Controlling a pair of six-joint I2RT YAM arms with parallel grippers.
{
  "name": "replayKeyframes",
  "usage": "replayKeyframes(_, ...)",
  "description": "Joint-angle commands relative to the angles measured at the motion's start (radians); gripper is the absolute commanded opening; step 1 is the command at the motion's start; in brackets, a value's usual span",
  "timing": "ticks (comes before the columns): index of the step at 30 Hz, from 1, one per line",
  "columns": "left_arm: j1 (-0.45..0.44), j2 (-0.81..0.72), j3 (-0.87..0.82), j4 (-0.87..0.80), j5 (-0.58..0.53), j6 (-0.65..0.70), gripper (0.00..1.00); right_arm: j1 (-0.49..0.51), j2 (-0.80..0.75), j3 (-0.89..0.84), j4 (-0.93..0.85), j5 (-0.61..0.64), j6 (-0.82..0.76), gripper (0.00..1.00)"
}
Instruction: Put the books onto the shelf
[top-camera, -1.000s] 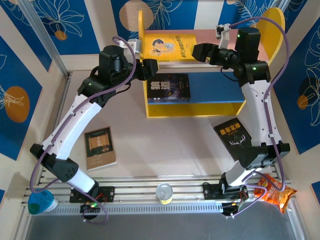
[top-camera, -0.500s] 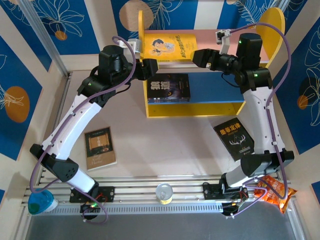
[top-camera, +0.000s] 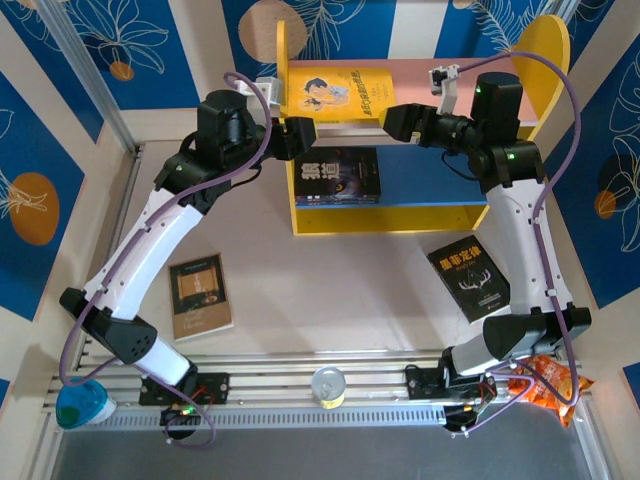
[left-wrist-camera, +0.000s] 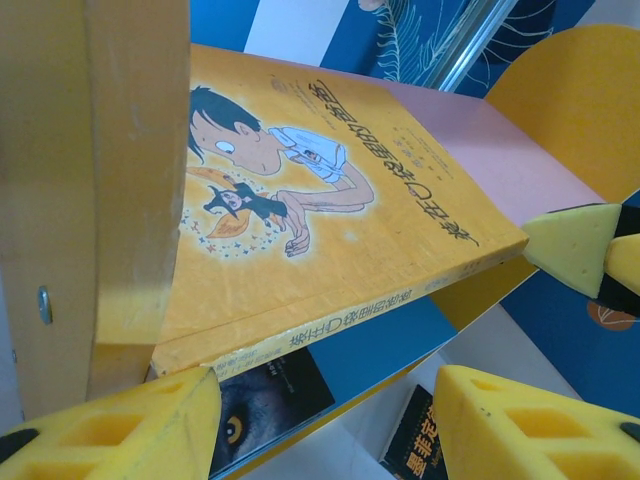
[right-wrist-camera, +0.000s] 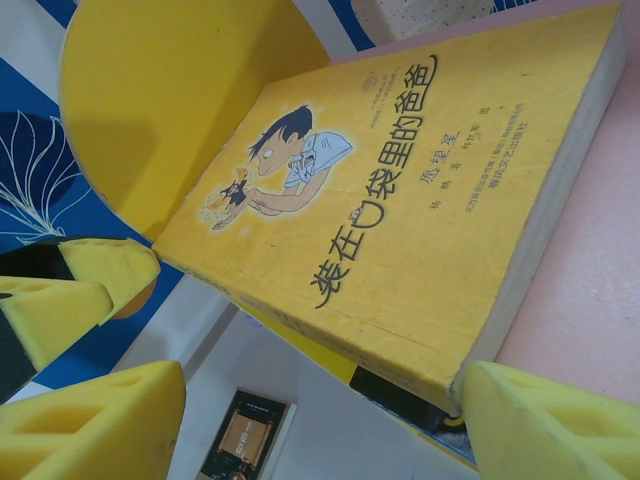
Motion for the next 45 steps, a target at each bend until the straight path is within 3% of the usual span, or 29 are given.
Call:
replayKeyframes(1, -0.003, 0.006, 0.040, 0.006, -0.002, 0.003, 0.58, 0.011, -0.021, -0.005, -0.005, -0.017, 0.010, 0.73)
replayKeyframes(45, -0.003, 0.027, 0.042, -0.003, -0.031, 0.021, 0.58, 0.026, 0.017, 0.034, 0.006, -0.015, 0.013, 0.74)
